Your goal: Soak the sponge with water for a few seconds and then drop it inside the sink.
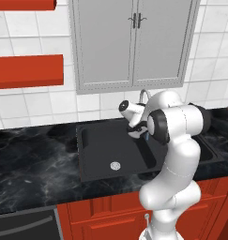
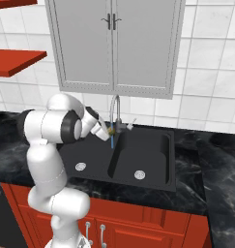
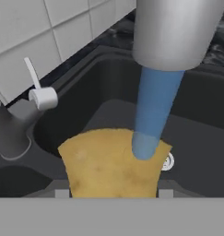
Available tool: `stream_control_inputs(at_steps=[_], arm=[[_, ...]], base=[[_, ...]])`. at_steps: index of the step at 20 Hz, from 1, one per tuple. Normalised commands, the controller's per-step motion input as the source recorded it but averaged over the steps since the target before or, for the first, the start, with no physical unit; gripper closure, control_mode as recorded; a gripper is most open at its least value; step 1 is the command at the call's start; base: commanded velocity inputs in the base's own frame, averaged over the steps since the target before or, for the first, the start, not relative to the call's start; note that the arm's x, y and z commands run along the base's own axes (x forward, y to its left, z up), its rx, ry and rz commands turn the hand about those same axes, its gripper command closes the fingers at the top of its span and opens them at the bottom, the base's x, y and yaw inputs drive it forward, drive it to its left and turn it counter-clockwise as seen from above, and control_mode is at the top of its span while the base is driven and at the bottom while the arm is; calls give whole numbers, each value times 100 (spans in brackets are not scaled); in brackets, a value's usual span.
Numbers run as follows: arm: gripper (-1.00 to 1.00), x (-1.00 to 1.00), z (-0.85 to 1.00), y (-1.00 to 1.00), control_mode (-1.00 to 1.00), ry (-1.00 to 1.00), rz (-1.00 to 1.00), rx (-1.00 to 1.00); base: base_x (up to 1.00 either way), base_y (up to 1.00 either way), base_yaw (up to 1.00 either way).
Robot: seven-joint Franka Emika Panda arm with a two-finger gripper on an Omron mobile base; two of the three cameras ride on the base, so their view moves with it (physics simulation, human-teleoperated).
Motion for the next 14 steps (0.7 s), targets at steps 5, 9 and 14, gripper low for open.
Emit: stream_control_inputs(at_steps=[5, 9, 14], arm=[[100, -18, 6, 0, -100, 0, 0, 0], [100, 0, 0, 0, -100, 0, 0, 0], [100, 0, 0, 0, -100, 0, 0, 0]], base=[[0, 0, 0], [0, 0, 0], [0, 0, 0]])
